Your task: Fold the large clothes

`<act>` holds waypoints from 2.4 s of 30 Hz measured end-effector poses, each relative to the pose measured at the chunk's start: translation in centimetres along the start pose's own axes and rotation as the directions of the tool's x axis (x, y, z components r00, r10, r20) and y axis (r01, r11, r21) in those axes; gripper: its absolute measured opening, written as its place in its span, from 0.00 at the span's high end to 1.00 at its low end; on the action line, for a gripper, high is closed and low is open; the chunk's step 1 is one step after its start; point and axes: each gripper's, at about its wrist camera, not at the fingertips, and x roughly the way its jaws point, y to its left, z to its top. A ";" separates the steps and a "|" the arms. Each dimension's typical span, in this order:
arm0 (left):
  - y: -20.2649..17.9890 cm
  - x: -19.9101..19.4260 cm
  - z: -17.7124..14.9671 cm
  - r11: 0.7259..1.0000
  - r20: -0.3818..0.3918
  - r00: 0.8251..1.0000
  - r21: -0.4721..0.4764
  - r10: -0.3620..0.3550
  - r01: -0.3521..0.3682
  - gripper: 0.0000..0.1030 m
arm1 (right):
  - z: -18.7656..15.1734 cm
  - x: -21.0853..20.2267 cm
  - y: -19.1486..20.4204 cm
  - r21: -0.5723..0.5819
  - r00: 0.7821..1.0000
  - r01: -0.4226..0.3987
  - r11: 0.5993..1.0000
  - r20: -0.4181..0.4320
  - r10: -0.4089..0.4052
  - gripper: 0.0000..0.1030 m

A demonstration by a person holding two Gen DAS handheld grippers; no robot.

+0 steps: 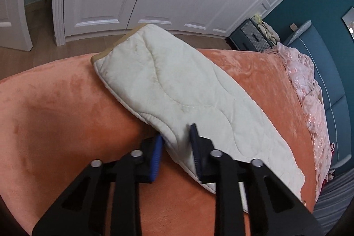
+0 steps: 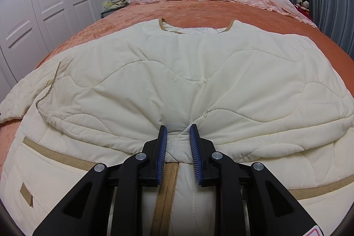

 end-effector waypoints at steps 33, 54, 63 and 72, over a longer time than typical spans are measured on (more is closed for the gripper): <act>-33.5 -12.8 -27.6 0.661 -0.414 0.802 0.461 -0.430 0.592 0.49 | -2.0 -11.4 -11.9 0.302 0.996 -0.075 0.950 0.070 0.056 0.64; -18.5 2.3 -17.8 0.949 -0.381 0.876 -0.013 -0.297 0.316 0.67 | 4.3 -3.8 -17.8 0.517 0.998 -0.063 0.854 0.045 0.047 0.93; -20.7 -1.9 -14.5 0.907 -0.274 0.890 0.112 -0.365 0.406 0.92 | 12.1 -12.9 -15.2 0.314 0.947 -0.167 0.935 0.316 0.063 0.96; -18.8 1.2 -18.9 0.925 -0.289 0.937 0.266 -0.193 0.273 0.92 | 2.8 -5.5 -17.7 0.363 1.000 0.002 0.932 0.003 -0.004 0.96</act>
